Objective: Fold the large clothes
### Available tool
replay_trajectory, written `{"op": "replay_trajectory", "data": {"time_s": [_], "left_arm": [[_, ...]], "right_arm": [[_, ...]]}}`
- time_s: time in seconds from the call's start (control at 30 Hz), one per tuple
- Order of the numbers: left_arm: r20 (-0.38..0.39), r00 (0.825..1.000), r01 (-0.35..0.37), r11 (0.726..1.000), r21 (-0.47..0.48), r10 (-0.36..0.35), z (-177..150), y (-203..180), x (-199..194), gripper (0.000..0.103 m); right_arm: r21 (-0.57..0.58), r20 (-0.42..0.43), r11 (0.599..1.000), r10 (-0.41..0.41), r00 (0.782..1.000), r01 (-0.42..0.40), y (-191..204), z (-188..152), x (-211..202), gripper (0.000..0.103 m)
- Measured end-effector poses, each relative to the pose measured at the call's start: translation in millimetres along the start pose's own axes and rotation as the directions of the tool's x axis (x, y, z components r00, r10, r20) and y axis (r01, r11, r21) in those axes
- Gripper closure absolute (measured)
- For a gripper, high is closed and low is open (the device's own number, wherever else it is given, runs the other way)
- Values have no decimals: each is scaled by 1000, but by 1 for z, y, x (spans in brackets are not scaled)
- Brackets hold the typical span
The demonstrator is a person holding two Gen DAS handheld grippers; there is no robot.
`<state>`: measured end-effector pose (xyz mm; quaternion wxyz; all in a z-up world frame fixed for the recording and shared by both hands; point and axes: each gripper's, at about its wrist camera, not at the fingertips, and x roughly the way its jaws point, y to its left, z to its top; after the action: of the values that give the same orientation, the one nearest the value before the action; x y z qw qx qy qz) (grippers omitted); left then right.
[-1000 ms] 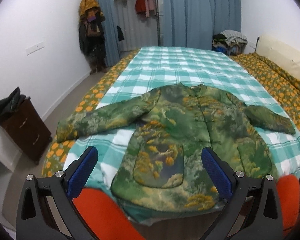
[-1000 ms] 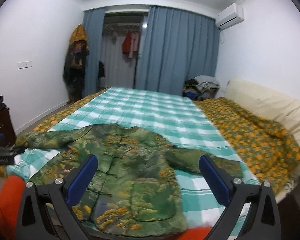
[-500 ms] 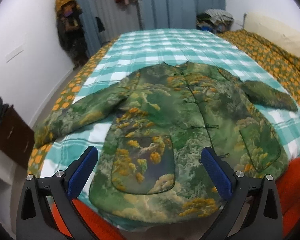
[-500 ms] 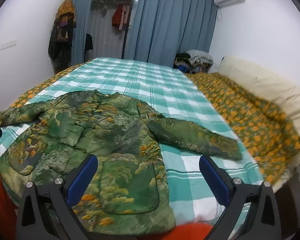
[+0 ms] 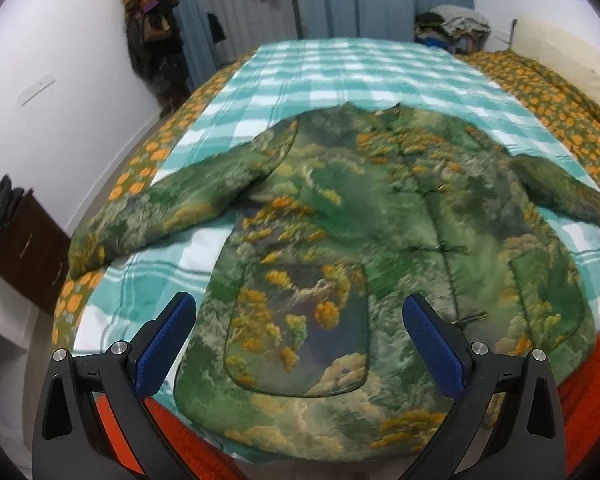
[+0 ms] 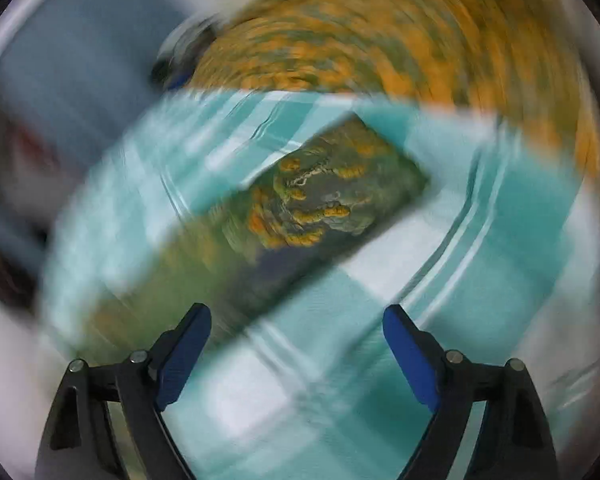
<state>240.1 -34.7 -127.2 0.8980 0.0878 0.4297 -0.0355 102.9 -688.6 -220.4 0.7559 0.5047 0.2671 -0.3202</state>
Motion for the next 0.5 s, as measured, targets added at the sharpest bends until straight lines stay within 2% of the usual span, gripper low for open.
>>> {"op": "replay_trajectory", "data": {"time_s": [0.13, 0.2, 0.3, 0.33, 0.37, 0.4, 0.43, 0.47, 0.5], "left_arm": [[-56, 998, -3, 1000, -4, 3, -5, 0, 14, 0], [-57, 998, -11, 1000, 2, 11, -6, -1, 16, 0], [-60, 998, -20, 1000, 10, 21, -7, -3, 18, 0], [-67, 998, -21, 1000, 11, 22, -8, -4, 20, 0], [-72, 997, -19, 1000, 11, 20, -9, -4, 21, 0], [-80, 997, -16, 1000, 11, 17, -10, -5, 23, 0], [-84, 996, -15, 1000, 13, 16, -11, -5, 24, 0], [-86, 996, -14, 1000, 14, 15, -12, -5, 25, 0], [-86, 996, -14, 1000, 15, 15, -13, -6, 25, 0]], "right_arm": [[7, 6, 998, -58, 998, 58, -9, 16, 35, 13], [61, 8, 996, -59, 998, 58, -23, 22, 50, 13], [155, 63, 987, -46, 997, 36, -43, 29, 59, 14], [168, 84, 985, -39, 996, 24, -45, 30, 60, 19], [172, 101, 985, -38, 994, 20, -46, 32, 60, 37], [162, 101, 986, -42, 994, 25, -46, 37, 62, 49], [142, 95, 989, -59, 994, 45, -44, 39, 64, 74], [125, 97, 990, -76, 992, 64, -42, 41, 63, 85], [88, 114, 993, -87, 990, 77, -36, 44, 58, 85]]}}
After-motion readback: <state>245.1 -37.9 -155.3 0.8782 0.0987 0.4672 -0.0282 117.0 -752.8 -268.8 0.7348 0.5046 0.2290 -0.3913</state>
